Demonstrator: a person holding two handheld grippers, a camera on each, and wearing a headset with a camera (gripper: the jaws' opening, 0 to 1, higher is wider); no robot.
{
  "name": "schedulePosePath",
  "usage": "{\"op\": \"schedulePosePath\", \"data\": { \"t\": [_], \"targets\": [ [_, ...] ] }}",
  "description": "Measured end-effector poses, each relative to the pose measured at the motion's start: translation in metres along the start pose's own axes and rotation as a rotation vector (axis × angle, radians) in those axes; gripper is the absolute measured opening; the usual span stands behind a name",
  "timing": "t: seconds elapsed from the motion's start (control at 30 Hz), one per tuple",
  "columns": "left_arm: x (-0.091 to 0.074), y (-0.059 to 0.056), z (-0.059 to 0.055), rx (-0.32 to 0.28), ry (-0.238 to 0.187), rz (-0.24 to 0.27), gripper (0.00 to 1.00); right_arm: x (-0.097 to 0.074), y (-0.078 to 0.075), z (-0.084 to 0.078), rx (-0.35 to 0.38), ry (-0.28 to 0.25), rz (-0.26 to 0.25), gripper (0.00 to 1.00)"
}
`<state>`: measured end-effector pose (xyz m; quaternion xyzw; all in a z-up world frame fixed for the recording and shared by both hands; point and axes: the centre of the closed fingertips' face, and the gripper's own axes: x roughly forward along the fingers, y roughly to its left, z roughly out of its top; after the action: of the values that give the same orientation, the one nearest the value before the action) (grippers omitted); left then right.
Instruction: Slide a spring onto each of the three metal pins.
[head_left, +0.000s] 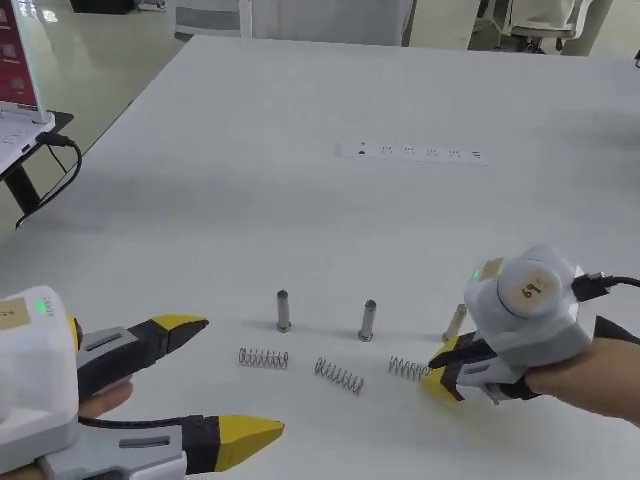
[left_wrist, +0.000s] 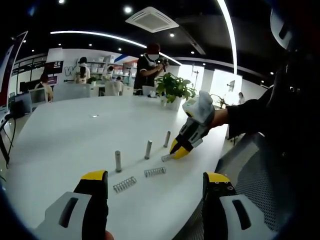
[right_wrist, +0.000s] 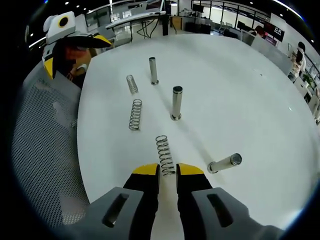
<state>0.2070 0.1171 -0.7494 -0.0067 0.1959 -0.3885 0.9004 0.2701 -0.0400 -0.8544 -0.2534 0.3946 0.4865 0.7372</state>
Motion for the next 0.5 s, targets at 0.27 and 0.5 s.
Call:
{"op": "schedulePosePath", "data": {
  "t": [0.27,0.5],
  "targets": [
    [0.0001,-0.0001,0.0001,-0.002,0.000,-0.001,0.74,0.0017,0.0012,-0.0022,-0.028,0.012,-0.001,0.09],
    [0.0007,-0.0008,-0.0009,0.001,0.006,-0.007,0.73,0.0021,0.0019,-0.0023,-0.043,0.018,-0.010,0.09]
  ]
}}
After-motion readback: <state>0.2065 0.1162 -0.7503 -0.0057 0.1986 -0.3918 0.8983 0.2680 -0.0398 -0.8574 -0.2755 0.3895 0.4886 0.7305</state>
